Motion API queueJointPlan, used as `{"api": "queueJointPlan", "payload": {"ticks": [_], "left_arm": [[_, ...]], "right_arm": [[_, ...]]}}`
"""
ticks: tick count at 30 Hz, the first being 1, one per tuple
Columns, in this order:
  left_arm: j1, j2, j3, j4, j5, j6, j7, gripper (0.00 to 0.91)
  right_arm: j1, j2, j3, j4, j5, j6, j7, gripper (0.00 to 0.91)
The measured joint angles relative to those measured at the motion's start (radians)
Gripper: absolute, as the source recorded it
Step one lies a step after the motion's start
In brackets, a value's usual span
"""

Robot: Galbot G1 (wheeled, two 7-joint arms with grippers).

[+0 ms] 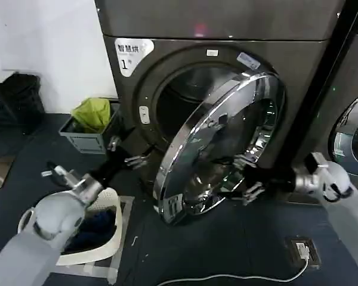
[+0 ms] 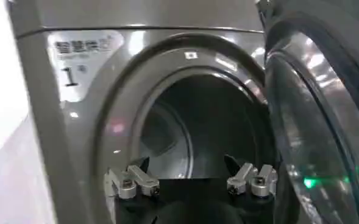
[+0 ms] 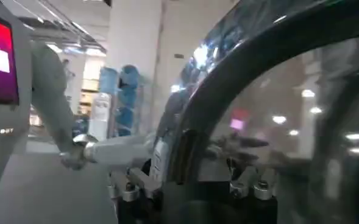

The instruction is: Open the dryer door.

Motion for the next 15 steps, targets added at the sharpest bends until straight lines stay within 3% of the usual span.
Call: {"api": "queueJointPlan", "payload": {"ticks": [10, 15], "left_arm": [[-0.11, -0.057, 0.129, 0.039, -0.002, -0.014, 0.014, 0.907], [-0.146, -0.086, 0.193, 0.049, -0.004, -0.028, 0.022, 0.907]], "right_arm": [[-0.378, 0.061, 0.42, 0.098, 0.031, 0.03, 0.03, 0.907], [-0.578, 0.13, 0.644, 0.149, 0.058, 0.091, 0.095, 0.907]]}}
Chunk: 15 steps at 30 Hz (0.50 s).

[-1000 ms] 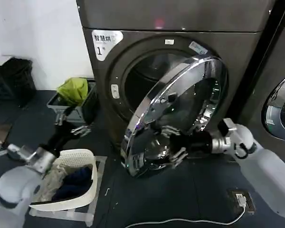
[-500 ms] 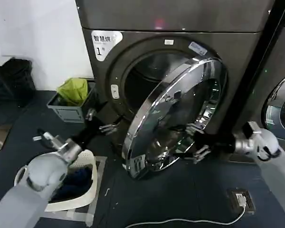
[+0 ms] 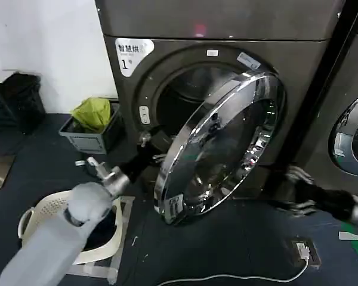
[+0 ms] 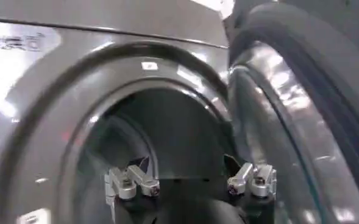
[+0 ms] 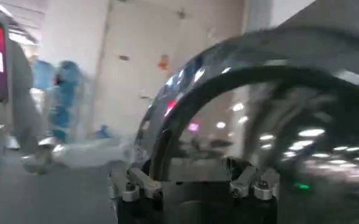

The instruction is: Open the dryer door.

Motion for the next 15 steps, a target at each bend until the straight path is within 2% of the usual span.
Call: {"api": "queueJointPlan", "payload": {"ticks": [4, 11, 15], "left_arm": [[-0.025, -0.024, 0.055, 0.007, -0.003, -0.014, 0.003, 0.907], [-0.065, -0.064, 0.126, 0.029, -0.016, -0.042, 0.005, 0.907], [-0.09, -0.089, 0.163, 0.039, -0.022, -0.053, 0.002, 0.907]], "right_arm": [[-0.147, 0.076, 0.165, 0.025, -0.013, 0.085, 0.078, 0.907], [-0.321, 0.242, 0.384, 0.027, -0.131, 0.26, 0.303, 0.907], [-0.385, 0.359, 0.488, 0.013, -0.246, 0.27, 0.479, 0.907]]}}
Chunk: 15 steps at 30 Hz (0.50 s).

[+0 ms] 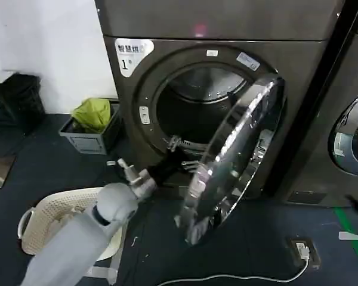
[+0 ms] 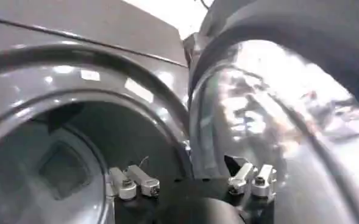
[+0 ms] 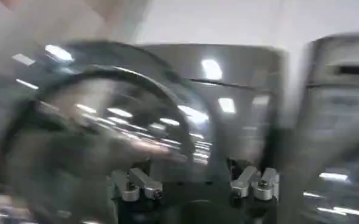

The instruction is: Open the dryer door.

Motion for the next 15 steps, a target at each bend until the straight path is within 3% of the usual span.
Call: {"api": "queueJointPlan", "payload": {"ticks": [3, 7, 15], "left_arm": [[-0.018, -0.021, 0.031, 0.009, 0.0, -0.005, -0.003, 0.907], [-0.041, -0.054, 0.077, 0.026, 0.004, -0.009, -0.006, 0.907], [-0.085, -0.131, 0.169, 0.063, 0.013, -0.012, -0.016, 0.907]], "right_arm": [[-0.024, 0.074, 0.064, -0.016, -0.087, -0.021, 0.148, 0.907], [-0.023, 0.157, 0.15, -0.039, -0.172, -0.088, 0.352, 0.907], [-0.008, 0.278, 0.306, -0.067, -0.282, -0.202, 0.66, 0.907]]}}
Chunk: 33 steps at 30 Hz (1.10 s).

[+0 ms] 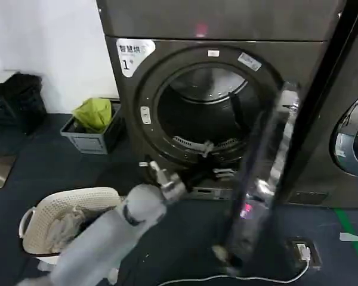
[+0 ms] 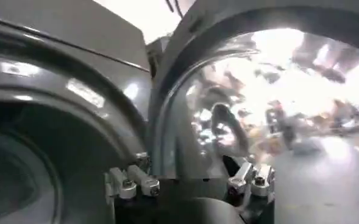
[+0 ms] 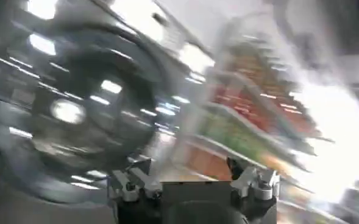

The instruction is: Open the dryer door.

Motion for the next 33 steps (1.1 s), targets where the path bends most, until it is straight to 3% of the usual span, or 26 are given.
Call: {"api": "queueJointPlan", "payload": {"ticks": [4, 8, 16, 28, 33], "left_arm": [[-0.02, -0.041, 0.041, 0.023, 0.0, -0.009, -0.016, 0.907], [-0.049, -0.082, 0.086, 0.058, -0.003, -0.015, -0.023, 0.907], [-0.096, -0.18, 0.148, 0.15, 0.012, -0.016, -0.036, 0.907], [-0.143, -0.33, 0.194, 0.323, 0.041, -0.017, -0.036, 0.907], [-0.158, -0.379, 0.205, 0.381, 0.047, -0.019, -0.034, 0.907]], "right_arm": [[0.009, 0.045, 0.053, -0.007, -0.064, -0.071, 0.162, 0.907], [0.031, 0.086, 0.106, -0.006, -0.178, -0.169, 0.295, 0.907], [0.056, 0.156, 0.22, 0.018, -0.25, -0.321, 0.425, 0.907], [0.06, 0.155, 0.371, -0.057, -0.348, -0.338, 0.475, 0.907], [0.06, 0.155, 0.401, -0.108, -0.39, -0.316, 0.48, 0.907]]}}
